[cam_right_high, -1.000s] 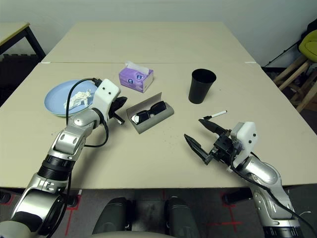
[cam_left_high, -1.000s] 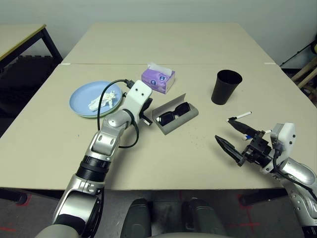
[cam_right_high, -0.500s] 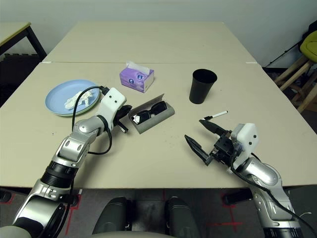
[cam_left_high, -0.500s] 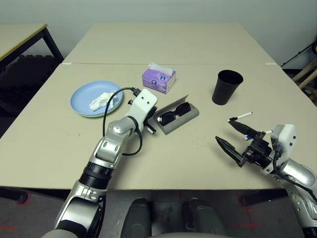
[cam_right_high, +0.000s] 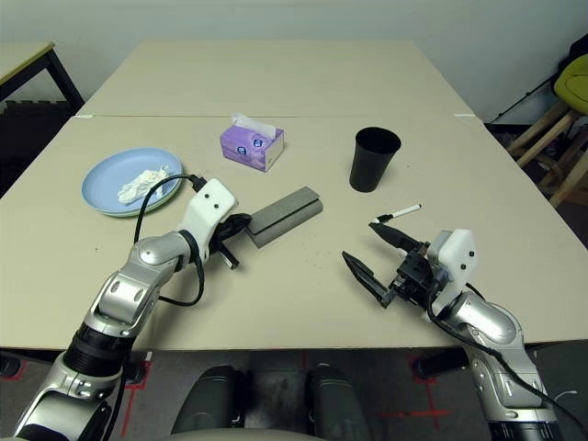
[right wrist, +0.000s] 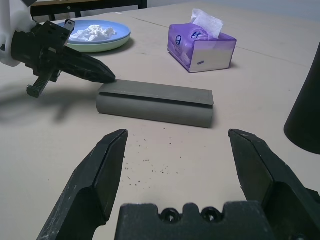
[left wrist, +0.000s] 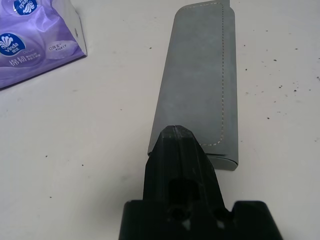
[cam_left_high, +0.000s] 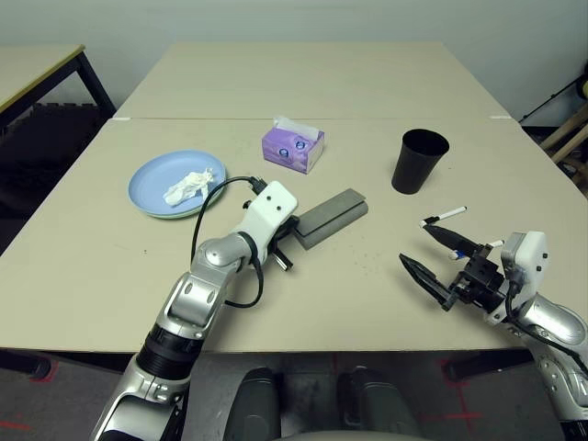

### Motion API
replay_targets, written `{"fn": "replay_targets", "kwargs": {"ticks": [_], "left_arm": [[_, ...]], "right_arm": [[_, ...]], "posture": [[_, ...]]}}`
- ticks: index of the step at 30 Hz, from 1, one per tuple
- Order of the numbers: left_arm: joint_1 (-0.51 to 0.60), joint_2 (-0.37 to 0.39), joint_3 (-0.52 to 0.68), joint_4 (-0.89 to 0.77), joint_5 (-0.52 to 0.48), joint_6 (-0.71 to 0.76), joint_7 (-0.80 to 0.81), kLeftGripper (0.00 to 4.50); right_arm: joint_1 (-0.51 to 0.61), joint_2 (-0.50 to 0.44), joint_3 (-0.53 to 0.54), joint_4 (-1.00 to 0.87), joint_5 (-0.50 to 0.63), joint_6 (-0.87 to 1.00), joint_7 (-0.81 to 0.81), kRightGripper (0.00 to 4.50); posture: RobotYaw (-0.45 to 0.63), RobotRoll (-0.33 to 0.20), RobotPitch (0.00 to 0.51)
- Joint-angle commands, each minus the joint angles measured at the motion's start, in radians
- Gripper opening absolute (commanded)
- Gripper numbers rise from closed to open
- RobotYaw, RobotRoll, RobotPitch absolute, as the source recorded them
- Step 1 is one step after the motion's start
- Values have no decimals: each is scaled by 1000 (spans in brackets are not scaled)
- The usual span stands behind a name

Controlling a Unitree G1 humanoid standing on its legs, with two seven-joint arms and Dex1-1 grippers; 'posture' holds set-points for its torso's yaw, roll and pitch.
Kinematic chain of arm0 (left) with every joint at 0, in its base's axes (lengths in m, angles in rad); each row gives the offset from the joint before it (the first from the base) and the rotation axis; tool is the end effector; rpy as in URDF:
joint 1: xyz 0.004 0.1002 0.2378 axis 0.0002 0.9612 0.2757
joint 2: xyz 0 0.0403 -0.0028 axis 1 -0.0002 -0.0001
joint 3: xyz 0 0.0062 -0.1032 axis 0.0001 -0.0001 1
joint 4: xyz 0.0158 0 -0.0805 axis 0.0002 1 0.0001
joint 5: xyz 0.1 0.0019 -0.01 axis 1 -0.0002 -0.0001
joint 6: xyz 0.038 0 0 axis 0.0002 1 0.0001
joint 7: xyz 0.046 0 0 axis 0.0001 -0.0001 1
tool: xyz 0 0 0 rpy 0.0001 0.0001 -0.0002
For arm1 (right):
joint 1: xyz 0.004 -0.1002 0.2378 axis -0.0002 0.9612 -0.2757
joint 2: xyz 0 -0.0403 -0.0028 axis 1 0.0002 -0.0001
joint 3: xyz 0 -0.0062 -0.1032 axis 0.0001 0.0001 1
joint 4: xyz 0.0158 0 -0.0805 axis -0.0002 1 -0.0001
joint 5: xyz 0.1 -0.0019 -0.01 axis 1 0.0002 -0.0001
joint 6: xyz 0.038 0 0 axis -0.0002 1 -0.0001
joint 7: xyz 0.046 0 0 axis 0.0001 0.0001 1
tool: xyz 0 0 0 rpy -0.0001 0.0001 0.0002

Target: Organize and tidy the items on the table.

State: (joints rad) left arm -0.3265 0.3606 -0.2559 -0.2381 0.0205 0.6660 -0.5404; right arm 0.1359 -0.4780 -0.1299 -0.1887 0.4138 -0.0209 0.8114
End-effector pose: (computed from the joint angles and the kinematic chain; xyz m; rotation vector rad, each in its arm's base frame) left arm 0.2455 0.1465 0.1204 0.4197 0.2601 -0.7106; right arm 0.1765 -0.2505 0.0862 -0.1246 -0.0742 0.7434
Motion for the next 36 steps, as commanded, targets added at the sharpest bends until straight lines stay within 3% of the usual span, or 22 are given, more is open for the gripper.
{"fn": "replay_targets", "kwargs": {"ticks": [1, 15, 20, 24, 33, 36], "left_arm": [[19, 6, -24, -23, -12, 19, -16, 22], [45, 18, -50, 5, -17, 3, -40, 22], [13, 5, 56, -22, -124, 27, -75, 22], [-39, 1, 176, -56, -256, 69, -111, 964], [-58, 84, 307, -82, -389, 18, -174, 4485], [-35, 101, 360, -96, -437, -21, -193, 4485]], "right_arm": [[1, -12, -4, 18, -10, -6, 6, 4500], [13, -14, -3, 5, -15, -4, 0, 4500], [5, -12, 0, 9, -17, -7, 0, 4500], [-2, -12, 2, 16, -19, -10, 3, 4500], [-32, -13, 3, 41, -25, -17, 10, 4500], [-37, -14, 3, 47, -26, -22, 13, 4500]], "posture": [[107, 0, 89], [93, 0, 96], [100, 0, 92], [108, 0, 90], [115, 0, 84], [115, 0, 84]]}}
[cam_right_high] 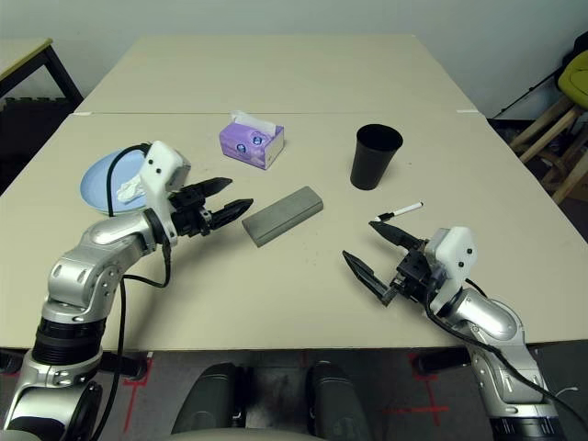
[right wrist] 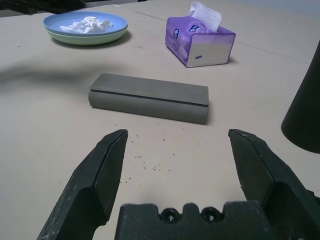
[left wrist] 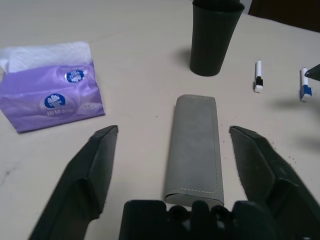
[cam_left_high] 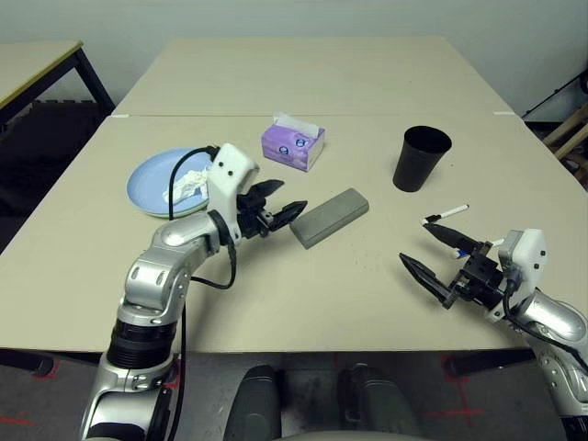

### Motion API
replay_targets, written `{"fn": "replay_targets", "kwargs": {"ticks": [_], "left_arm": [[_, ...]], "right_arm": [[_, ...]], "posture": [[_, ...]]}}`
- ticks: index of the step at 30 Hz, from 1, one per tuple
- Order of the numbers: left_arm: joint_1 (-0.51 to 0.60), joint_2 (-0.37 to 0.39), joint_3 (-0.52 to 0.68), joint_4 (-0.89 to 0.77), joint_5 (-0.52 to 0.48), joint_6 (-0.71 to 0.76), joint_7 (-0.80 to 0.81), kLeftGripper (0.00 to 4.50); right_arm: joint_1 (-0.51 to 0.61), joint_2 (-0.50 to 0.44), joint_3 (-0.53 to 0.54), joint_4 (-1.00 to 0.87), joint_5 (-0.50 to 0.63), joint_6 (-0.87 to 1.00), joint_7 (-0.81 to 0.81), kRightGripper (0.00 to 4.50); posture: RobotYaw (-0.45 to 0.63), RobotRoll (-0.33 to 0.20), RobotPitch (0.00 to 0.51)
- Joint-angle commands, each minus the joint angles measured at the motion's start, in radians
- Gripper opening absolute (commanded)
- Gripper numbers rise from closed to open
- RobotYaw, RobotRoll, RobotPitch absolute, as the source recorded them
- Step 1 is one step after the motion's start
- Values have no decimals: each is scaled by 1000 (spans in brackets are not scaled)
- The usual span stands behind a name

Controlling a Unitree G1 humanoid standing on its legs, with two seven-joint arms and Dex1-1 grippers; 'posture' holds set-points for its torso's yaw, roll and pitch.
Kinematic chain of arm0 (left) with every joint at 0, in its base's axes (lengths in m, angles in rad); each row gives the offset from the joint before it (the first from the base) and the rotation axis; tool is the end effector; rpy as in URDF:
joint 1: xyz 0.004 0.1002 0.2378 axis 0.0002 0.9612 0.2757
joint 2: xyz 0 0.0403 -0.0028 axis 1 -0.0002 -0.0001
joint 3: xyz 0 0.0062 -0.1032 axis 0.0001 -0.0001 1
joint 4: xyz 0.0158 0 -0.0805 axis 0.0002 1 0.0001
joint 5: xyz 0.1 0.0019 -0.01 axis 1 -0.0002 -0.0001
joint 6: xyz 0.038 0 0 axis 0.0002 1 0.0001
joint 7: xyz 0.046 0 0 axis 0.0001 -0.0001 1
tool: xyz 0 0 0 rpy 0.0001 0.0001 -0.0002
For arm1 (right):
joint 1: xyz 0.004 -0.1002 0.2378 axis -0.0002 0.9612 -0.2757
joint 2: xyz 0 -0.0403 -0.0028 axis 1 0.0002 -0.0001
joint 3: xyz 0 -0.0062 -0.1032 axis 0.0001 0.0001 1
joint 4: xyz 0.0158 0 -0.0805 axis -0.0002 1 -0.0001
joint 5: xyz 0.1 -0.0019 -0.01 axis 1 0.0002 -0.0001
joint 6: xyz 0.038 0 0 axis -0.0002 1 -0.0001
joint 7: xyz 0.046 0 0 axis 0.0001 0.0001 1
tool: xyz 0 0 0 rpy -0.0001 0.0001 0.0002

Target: Organize and tidy the items on the table.

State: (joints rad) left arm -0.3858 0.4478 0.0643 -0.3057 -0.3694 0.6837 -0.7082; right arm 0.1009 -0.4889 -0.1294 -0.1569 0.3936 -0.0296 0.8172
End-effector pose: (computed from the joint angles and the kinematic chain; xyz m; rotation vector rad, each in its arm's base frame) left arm 0.2490 0.1981 0.1712 0.1219 0.0461 -0.8214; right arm 0.1831 -0.2528 0.0884 -0.1565 -0.0750 0.7447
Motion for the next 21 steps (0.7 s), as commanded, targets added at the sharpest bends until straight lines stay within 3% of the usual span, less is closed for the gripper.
{"fn": "replay_targets", "kwargs": {"ticks": [1, 8, 21], "left_arm": [[36, 18, 55, -35, -66, -44, -33, 4485], [167, 48, 113, -106, -151, -155, -108, 4485], [307, 118, 95, -125, -167, -341, -256, 4485]], "right_arm": [[-3, -3, 3, 18, -6, -14, 9, 4500], [-29, -7, 6, 51, -10, -31, 24, 4500], [-63, -4, 15, 101, -22, -66, 45, 4500]], "posture": [[122, 0, 81], [131, 0, 74], [141, 0, 63]]}}
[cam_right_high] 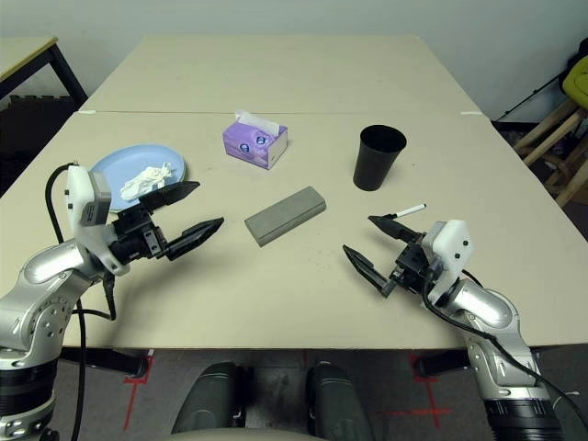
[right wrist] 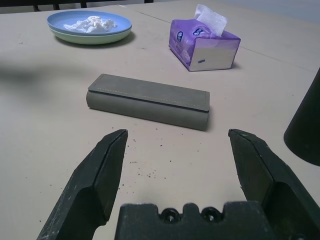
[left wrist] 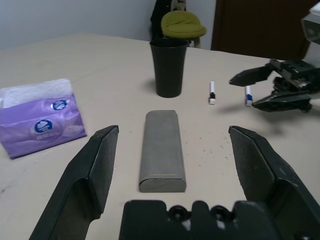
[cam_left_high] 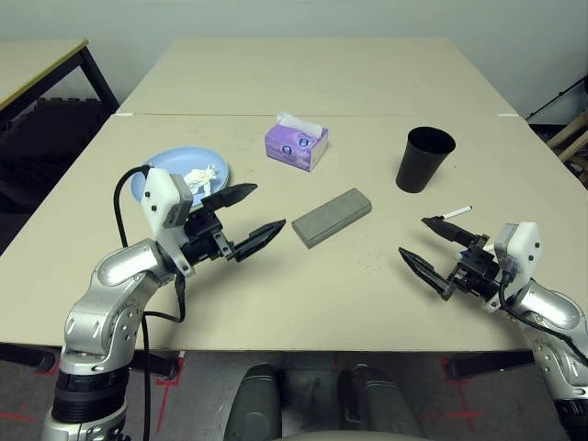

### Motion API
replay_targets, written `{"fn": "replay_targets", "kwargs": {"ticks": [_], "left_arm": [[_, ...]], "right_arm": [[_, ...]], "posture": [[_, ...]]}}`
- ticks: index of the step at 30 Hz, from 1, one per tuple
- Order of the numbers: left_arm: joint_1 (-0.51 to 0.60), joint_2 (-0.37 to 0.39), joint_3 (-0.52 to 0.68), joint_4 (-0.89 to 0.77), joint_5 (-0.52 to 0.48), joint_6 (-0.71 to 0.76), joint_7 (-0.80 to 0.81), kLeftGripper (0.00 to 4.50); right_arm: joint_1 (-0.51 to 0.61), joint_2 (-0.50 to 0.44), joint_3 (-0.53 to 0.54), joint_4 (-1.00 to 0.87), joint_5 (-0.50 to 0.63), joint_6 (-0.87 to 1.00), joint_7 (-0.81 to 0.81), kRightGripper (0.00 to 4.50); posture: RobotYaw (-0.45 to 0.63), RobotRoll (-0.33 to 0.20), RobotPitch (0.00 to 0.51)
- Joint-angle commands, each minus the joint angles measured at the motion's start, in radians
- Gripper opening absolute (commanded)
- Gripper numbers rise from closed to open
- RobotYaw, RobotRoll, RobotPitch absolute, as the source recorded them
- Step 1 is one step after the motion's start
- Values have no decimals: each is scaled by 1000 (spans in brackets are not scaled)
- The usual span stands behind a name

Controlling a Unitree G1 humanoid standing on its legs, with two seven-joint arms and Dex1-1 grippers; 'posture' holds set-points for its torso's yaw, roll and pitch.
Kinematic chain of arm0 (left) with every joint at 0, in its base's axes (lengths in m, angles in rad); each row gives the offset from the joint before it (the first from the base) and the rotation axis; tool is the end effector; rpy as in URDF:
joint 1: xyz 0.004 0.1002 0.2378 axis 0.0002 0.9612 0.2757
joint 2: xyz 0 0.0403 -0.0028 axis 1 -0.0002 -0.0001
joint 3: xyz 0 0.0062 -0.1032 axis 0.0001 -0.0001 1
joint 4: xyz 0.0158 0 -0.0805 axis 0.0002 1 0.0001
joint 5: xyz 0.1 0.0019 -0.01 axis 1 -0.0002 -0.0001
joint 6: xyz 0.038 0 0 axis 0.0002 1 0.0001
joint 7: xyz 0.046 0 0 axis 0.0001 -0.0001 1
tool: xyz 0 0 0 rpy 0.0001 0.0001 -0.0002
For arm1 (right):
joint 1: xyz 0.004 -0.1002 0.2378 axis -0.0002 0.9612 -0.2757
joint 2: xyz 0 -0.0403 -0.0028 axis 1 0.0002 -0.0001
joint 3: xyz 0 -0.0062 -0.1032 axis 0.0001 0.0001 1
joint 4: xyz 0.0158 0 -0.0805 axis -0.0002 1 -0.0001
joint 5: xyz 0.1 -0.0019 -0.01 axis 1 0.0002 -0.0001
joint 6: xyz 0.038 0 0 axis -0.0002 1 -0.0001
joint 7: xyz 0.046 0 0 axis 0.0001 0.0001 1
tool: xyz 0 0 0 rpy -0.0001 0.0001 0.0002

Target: Organize and tidy the items on the table.

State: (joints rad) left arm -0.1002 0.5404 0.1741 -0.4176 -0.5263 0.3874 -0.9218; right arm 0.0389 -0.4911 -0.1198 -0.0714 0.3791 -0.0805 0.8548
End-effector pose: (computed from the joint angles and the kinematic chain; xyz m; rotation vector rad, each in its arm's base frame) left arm 0.2058 0.2316 0.1563 0.1310 -0.1163 -0.9972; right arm 0.1947 -0.2555 0.0873 -0.1805 -0.0952 0.7698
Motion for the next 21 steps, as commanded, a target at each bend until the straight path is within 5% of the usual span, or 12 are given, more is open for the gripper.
{"fn": "replay_targets", "kwargs": {"ticks": [1, 21], "left_arm": [[28, 29, -17, -7, -3, -64, -54, 4485], [68, 75, 15, -4, -91, -110, -117, 4485]], "right_arm": [[-2, -3, 5, 18, -8, -17, 10, 4500], [-10, -5, 4, 47, -11, -41, 30, 4500]], "posture": [[139, 0, 61], [142, 0, 62]]}}
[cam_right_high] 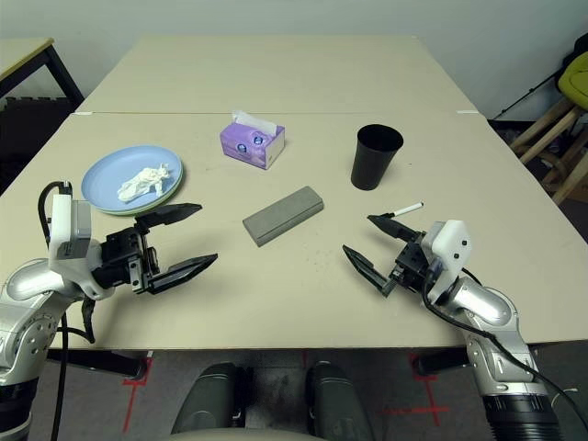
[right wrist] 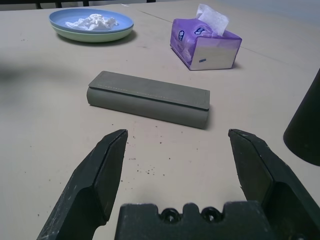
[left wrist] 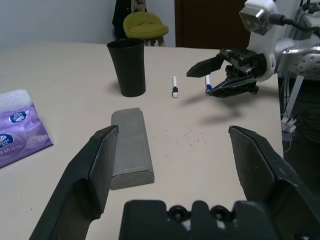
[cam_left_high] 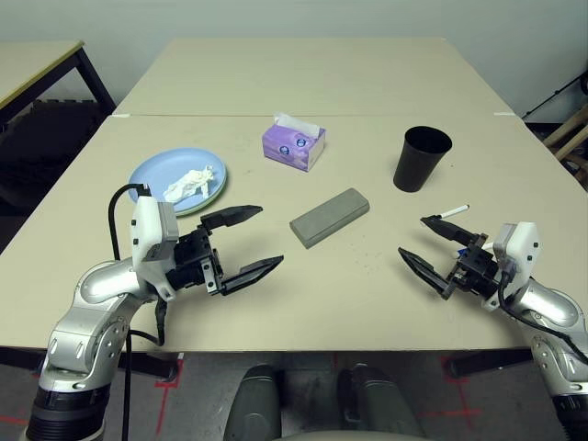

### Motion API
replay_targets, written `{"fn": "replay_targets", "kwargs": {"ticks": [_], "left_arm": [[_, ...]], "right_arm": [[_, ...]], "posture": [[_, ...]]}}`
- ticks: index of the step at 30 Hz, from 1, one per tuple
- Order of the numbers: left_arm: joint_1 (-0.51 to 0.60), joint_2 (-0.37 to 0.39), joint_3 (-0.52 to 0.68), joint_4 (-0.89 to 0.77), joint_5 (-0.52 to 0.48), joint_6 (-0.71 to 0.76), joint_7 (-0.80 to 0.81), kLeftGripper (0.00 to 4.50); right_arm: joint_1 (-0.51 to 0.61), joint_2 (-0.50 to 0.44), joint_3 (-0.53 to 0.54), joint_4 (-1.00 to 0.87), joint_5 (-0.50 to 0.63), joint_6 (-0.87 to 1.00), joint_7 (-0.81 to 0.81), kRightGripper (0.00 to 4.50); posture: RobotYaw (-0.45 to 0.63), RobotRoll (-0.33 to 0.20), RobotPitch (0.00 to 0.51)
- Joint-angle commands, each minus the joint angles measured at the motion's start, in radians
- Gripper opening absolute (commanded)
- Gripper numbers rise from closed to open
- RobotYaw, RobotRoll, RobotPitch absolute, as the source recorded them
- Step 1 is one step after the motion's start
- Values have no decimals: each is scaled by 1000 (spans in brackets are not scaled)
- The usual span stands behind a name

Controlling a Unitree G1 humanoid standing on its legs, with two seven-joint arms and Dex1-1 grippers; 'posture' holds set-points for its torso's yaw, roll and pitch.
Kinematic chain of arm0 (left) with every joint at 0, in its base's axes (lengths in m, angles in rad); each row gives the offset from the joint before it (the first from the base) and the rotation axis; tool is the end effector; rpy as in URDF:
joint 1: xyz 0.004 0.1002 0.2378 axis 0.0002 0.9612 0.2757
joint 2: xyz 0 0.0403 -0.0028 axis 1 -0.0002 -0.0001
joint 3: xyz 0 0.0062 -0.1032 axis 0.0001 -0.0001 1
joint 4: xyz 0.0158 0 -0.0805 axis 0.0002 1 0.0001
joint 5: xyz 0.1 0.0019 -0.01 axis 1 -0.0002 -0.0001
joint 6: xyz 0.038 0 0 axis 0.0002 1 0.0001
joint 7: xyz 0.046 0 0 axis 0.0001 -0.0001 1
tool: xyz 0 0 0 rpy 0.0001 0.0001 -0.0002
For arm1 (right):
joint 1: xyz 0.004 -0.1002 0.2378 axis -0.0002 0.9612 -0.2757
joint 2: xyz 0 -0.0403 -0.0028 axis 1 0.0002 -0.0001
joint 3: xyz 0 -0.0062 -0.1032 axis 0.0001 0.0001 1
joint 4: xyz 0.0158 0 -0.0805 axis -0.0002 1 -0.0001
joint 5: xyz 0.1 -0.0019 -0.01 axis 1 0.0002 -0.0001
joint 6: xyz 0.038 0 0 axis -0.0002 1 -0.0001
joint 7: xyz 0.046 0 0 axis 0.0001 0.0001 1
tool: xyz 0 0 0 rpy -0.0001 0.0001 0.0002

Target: Organize and tidy the items on the table.

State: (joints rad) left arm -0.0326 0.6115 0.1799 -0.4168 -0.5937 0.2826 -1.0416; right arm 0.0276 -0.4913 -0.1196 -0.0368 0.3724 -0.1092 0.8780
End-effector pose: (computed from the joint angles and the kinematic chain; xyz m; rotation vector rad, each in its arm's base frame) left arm 0.1966 0.2415 0.1557 0.1623 -0.1405 -1.1263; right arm 0.1966 -0.2577 0.0850 -0.1909 -0.0978 0.7824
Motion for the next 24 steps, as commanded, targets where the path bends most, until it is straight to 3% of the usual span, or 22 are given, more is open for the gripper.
{"fn": "replay_targets", "kwargs": {"ticks": [1, 18, 24], "left_arm": [[2, 5, 9, -6, -27, -6, 2, 4485], [-16, 40, 27, 12, -67, 44, 41, 4485], [-12, 40, 30, 10, -72, 44, 45, 4485]], "right_arm": [[2, -4, 4, 12, -5, -13, 7, 4500], [13, -25, -29, 21, 4, -32, 11, 4500], [-51, -101, -89, 29, 49, 51, 6, 4500]], "posture": [[142, 0, 62], [134, 0, 72], [129, 0, 75]]}}
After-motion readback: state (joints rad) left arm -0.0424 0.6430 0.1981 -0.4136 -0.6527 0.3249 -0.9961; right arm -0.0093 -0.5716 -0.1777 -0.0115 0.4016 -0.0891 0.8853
